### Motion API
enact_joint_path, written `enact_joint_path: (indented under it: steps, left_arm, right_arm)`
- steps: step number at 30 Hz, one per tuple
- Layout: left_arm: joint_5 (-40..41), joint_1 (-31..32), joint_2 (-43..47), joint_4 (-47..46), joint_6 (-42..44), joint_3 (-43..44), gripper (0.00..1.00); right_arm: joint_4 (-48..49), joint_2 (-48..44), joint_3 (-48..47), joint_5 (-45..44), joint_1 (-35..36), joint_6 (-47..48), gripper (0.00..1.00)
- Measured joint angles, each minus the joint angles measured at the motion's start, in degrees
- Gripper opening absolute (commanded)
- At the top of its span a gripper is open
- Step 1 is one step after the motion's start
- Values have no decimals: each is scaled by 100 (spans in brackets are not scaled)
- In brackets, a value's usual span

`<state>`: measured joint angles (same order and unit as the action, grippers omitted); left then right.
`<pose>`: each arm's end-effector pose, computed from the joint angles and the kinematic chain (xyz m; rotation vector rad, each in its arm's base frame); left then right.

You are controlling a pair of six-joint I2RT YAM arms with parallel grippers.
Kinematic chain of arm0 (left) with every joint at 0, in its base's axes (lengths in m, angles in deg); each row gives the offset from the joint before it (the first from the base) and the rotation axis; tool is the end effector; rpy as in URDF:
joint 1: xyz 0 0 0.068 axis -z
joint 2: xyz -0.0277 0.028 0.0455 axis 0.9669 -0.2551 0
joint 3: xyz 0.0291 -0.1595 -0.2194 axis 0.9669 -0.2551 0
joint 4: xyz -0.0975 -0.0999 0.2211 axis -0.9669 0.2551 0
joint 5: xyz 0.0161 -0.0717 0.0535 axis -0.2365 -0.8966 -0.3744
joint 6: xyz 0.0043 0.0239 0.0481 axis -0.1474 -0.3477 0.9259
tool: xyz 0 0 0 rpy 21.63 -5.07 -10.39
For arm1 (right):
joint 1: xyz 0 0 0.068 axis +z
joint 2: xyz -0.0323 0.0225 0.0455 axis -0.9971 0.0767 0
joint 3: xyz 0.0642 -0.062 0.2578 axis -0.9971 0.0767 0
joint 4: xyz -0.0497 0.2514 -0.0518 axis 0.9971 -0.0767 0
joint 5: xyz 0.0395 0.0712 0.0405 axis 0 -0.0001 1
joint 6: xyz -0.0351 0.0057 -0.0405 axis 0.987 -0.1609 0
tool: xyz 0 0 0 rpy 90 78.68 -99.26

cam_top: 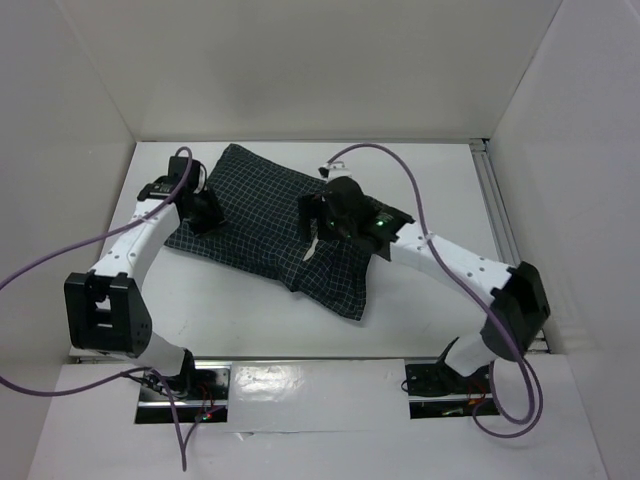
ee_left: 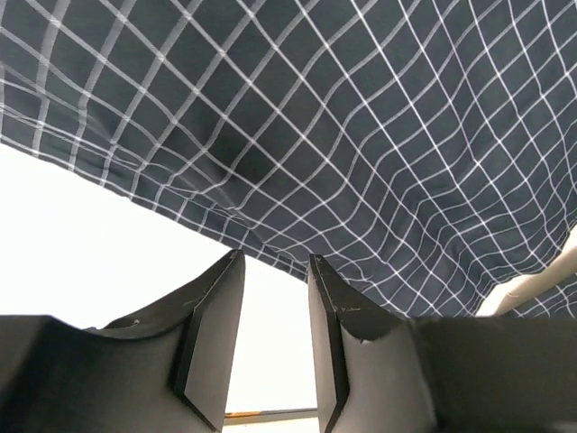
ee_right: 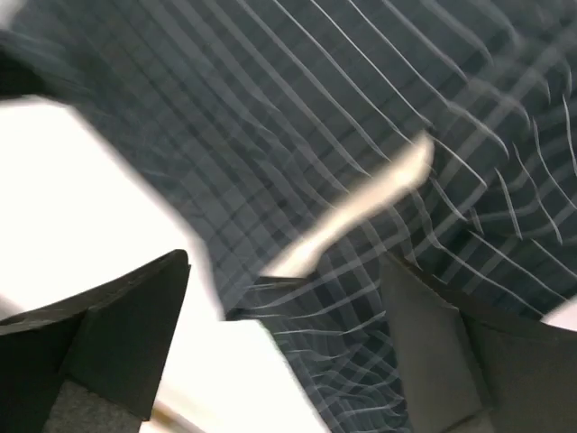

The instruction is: Put the pillow into the pillowcase

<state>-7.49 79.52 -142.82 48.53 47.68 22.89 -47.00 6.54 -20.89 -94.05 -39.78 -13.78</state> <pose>0.3160 -0.0264 0.2807 -0.6878 2.5026 -0.3652 0.2385 0.2377 0.3282 -0.3010 2.1643 0.5543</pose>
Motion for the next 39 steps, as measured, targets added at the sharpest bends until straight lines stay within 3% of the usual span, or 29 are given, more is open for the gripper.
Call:
enact_joint_path:
  steps: [4,8,9,10,23,27,28,30,31,32,33,35,39]
  left_arm:
    - [-35,-103,118,-9,9,-52,47]
    - [-68,-111,127,-31,17,-63,47]
    - [-79,-111,129,-44,22,-76,47]
    - [-81,-111,129,-46,26,-85,47]
    - [-96,-240,151,-201,33,-317,47]
    - [-81,-358,151,-264,28,-472,62]
    - [-87,-411,151,-293,28,-516,72]
    - [-125,-496,131,-319,28,-575,78]
    - [-140,-533,118,-332,26,-581,80]
    - [-160,-555,92,-356,22,-581,81]
    - [-170,-560,74,-385,22,-581,81]
    - [-175,-586,24,-446,13,-601,81]
    - [-162,-833,151,-699,-131,-1001,82]
  right_arm:
    - [-485,872,-26,-549,17,-79,93]
    - [-704,1488,-24,-789,17,-109,36]
    - [-710,1528,-22,-826,17,-136,10]
    - [-708,1526,-22,-859,17,-162,3]
    - [-435,741,-289,-498,129,-199,0]
    - [-109,1172,-501,-225,129,-74,0]
    - [-68,1360,-562,-168,129,-59,0]
    - [-42,1720,-671,-103,129,-31,23]
    - [-48,1873,-704,-94,129,-24,42]
    - [-70,1978,-713,-107,129,-11,77]
    - [-140,2011,-713,-160,129,-9,87]
    - [-256,1919,-680,-369,129,52,100]
    - [-328,723,-72,-754,7,44,100]
